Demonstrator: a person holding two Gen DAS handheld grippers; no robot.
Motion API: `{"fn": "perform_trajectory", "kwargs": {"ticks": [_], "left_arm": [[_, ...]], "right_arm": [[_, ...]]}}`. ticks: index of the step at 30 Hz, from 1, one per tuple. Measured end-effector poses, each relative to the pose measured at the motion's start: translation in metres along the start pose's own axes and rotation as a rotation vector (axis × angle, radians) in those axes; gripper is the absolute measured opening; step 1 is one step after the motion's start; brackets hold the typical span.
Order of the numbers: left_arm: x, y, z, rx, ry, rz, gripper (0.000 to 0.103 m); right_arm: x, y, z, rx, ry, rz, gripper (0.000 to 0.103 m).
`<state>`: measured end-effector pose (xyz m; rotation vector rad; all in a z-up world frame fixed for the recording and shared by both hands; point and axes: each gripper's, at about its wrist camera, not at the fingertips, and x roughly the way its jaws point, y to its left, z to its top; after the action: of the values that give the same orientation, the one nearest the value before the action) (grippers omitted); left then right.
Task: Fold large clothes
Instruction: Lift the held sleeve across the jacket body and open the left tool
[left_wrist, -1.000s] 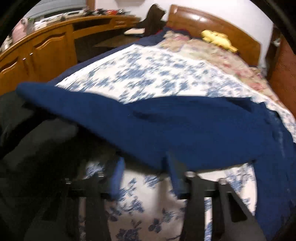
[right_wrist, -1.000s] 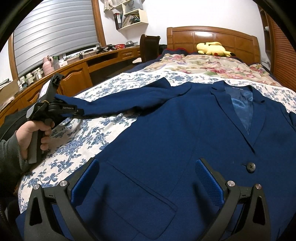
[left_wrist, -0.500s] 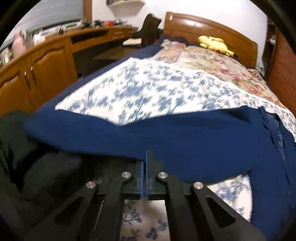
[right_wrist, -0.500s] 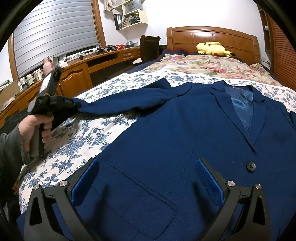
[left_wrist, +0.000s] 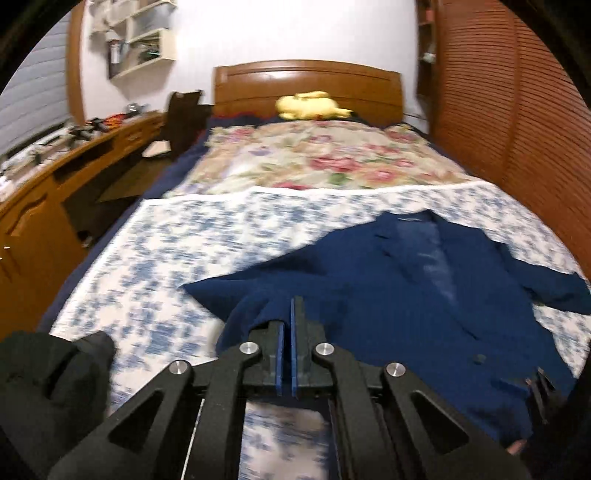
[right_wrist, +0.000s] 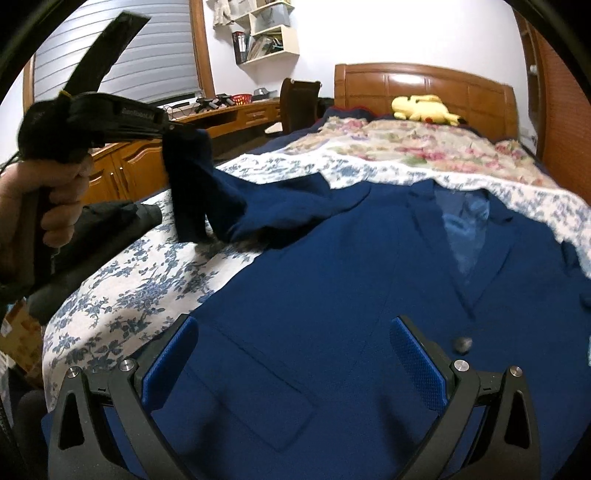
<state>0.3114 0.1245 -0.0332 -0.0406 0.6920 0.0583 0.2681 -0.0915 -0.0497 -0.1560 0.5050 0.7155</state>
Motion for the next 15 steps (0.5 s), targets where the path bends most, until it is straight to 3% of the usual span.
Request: {"fn": "perform_trajectory", "kwargs": {"ticks": [3,5,10,15], "left_arm": [[0.001,-0.014,-0.006,0.022,0.037,-0.044,0.002],[0.003,-0.018,-0.014,0.029,0.061,-0.069,0.016],[-0.008,-0.023,-0.036,0.058,0.064,-0.096,0.034],[-0.02,-0.017,-0.047,0.057,0.066,-0.121,0.038]], "right_arm": [[-0.003,-0.01,-0.001,0.008,-0.004,-0.02,0.103],[-0.001,-0.018,-0.001,0.025,-0.004,-0.037,0.103],[0.007,-0.019,-0.005,0.046,0.009,-0.041,0.103],[0.016,-0.007,-0.008,0.019,0.025,-0.048,0.103]]}}
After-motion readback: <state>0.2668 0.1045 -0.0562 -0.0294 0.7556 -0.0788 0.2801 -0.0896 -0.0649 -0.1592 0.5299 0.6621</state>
